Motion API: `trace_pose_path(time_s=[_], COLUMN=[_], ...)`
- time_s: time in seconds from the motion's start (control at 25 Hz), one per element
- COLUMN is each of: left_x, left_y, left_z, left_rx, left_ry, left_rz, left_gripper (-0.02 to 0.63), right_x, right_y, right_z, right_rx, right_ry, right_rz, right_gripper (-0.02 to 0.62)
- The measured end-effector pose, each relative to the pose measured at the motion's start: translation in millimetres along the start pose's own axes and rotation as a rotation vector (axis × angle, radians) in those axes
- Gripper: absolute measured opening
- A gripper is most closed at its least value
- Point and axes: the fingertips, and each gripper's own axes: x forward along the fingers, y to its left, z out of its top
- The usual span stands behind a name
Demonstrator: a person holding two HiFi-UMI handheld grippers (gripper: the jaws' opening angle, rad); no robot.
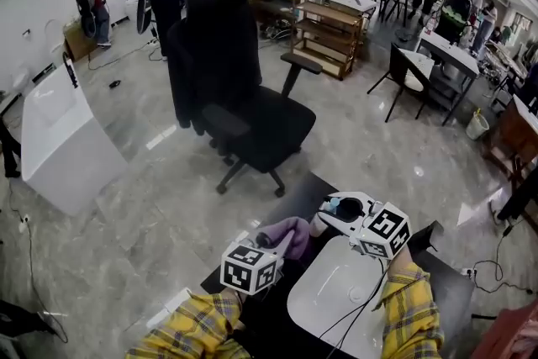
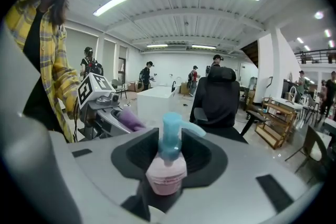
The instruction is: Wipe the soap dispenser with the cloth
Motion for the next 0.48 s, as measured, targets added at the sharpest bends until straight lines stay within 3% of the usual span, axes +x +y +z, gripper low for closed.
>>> trace_pose_path(time_s=[0.2, 0.48], left_x=[5.5, 7.9], left_y=[-1.9, -2.3], left_z=[1.5, 0.8], left_rx=[-0.003, -0.007], left_ry=[-0.006, -0.008], left_rz=[0.004, 0.002], left_gripper=[0.057, 0.057], right_x=[0.6, 0.2], right_y=[-4.8, -9.3], right_z=[-2.4, -5.2], right_rx=[0.084, 0.181], right_ry=[0.008, 0.002], right_rz=[-0.050, -0.191], right_gripper=[0.124, 0.123])
